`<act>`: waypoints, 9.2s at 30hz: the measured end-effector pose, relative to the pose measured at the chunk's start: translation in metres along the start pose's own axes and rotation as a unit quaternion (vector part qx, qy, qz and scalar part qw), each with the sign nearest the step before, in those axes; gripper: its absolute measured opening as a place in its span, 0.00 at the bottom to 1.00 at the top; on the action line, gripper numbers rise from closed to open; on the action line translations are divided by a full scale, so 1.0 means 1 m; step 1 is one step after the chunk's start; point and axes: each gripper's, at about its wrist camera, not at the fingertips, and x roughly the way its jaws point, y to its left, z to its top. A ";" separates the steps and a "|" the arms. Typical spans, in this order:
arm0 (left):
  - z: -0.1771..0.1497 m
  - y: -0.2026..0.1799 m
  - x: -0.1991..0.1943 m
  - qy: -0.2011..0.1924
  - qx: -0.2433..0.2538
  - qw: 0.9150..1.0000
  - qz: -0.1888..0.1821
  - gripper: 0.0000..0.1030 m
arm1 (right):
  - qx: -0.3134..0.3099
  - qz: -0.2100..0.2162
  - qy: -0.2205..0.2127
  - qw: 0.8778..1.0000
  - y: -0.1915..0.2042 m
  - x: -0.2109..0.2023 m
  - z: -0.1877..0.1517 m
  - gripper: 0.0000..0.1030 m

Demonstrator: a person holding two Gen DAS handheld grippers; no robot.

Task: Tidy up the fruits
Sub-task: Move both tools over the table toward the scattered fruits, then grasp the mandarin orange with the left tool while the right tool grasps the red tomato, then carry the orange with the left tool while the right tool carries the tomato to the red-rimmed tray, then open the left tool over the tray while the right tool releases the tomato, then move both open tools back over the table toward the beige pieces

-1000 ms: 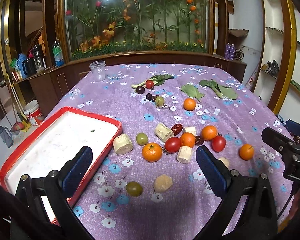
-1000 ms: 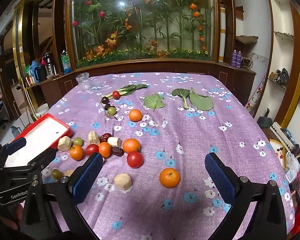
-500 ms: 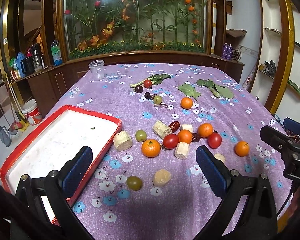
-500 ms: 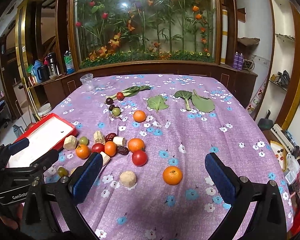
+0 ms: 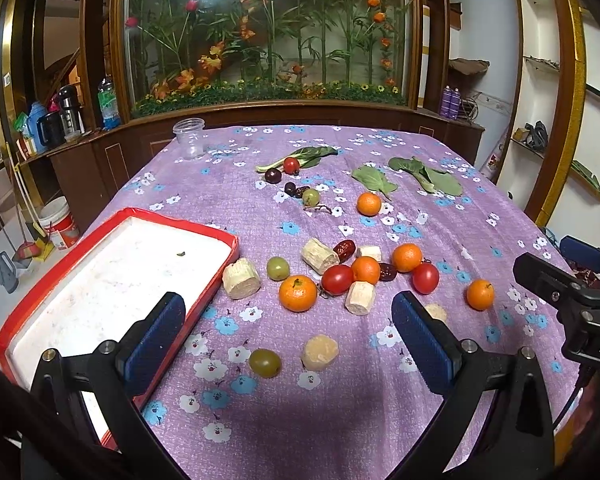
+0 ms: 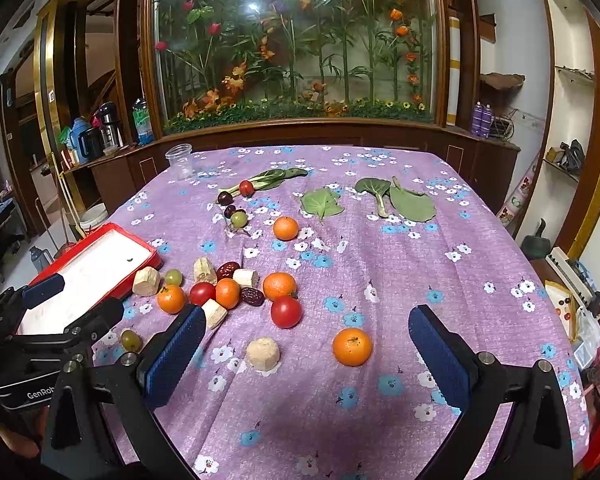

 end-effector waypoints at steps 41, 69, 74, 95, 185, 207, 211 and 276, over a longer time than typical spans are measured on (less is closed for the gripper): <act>-0.003 0.005 0.092 0.120 -0.004 0.989 -0.082 0.56 | -0.010 0.062 0.123 0.990 0.004 0.098 -0.011 0.63; 0.001 0.011 0.107 0.132 -0.018 0.988 -0.080 0.32 | 0.004 0.056 0.164 0.985 0.003 0.143 -0.010 0.32; 0.004 0.012 0.100 0.126 -0.020 0.988 -0.083 0.32 | 0.004 0.058 0.156 0.986 0.003 0.135 -0.007 0.32; 0.018 0.016 0.064 0.086 -0.015 0.993 -0.080 0.32 | -0.017 0.085 0.121 0.989 0.028 0.100 0.011 0.32; -0.023 0.176 0.052 0.123 -0.200 0.972 0.022 0.53 | -0.146 0.255 0.170 0.941 0.233 0.167 0.042 0.55; -0.003 0.057 -0.020 0.032 -0.079 0.996 -0.030 0.70 | -0.030 0.214 0.055 0.975 0.066 0.033 0.022 0.84; -0.001 0.043 -0.020 0.033 -0.068 0.996 -0.040 0.70 | -0.032 0.207 0.055 0.976 0.052 0.030 0.017 0.85; -0.023 -0.006 0.027 0.087 -0.007 0.993 -0.086 0.68 | -0.023 0.138 0.133 0.981 0.000 0.074 -0.024 0.54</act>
